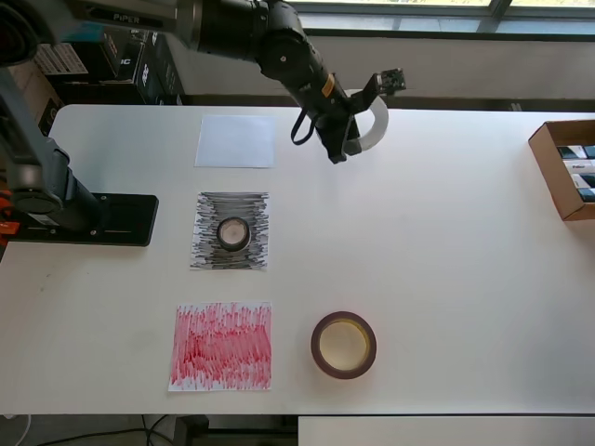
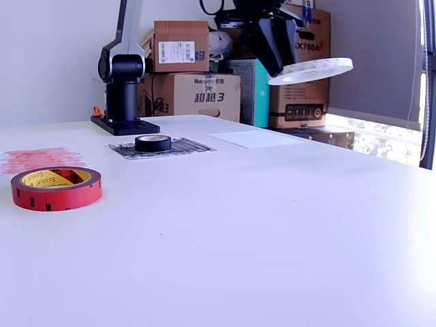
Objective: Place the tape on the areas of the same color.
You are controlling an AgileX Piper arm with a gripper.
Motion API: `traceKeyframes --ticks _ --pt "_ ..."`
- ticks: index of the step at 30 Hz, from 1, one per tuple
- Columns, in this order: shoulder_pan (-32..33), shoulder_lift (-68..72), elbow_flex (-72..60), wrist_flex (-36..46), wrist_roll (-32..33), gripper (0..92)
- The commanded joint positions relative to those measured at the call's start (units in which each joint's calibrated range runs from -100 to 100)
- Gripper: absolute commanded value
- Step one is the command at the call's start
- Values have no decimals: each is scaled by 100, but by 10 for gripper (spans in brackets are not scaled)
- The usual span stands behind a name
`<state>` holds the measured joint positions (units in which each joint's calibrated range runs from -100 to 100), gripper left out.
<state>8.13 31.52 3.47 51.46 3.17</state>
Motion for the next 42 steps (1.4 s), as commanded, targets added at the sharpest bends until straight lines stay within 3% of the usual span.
traceKeyframes --ticks 1,9,17,21,30,35,42 --pt "1217 -27 275 -34 93 1" --pt "2440 -9 757 -93 126 1" --pt "3064 20 1411 -186 462 1" --pt "3001 -46 2102 -602 388 1" --pt "2346 -168 2456 -662 142 1" --pt "1967 -897 3210 -1111 -226 1" --pt "1659 -1543 3810 -1230 -242 1"
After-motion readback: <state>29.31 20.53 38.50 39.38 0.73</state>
